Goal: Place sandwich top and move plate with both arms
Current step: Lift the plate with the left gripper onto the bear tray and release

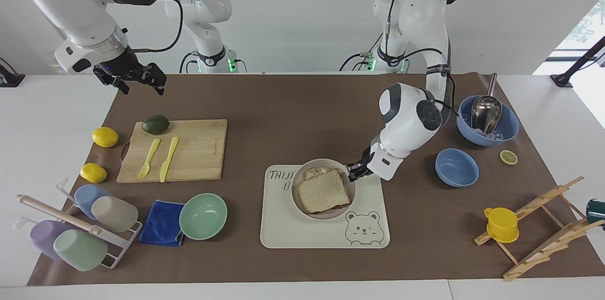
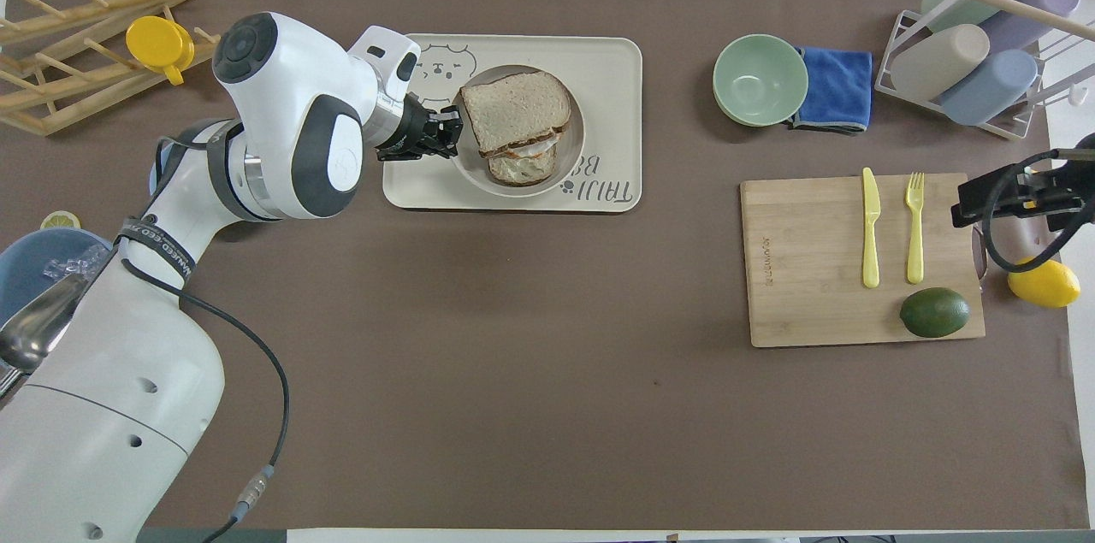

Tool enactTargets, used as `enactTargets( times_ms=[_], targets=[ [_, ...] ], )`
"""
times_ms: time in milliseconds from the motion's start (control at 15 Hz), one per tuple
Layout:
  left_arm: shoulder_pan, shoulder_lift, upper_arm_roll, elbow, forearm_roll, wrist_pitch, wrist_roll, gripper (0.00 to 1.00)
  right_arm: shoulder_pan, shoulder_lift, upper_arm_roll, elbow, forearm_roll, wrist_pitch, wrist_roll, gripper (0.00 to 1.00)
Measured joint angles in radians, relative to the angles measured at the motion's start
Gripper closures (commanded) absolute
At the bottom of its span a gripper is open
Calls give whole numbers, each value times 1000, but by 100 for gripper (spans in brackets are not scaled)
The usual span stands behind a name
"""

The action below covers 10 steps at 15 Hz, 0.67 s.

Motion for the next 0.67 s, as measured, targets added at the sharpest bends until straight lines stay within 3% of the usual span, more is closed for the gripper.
enactTargets(
  times_ms=[333,400,533,600,667],
  targets=[
    [-13,13,-2,-1,0,48,-1,100,0,0,0,0,0,0,0,0],
    [-13,14,-1,-2,0,48,-1,76,0,0,0,0,0,0,0,0],
    [-13,14,-1,-3,0,48,1,8,0,0,0,0,0,0,0,0],
    [-13,14,0,-3,0,48,1,0,0,0,0,0,0,0,0,0],
    [-13,14,0,-3,0,48,1,0,0,0,0,0,0,0,0,0]
  ],
)
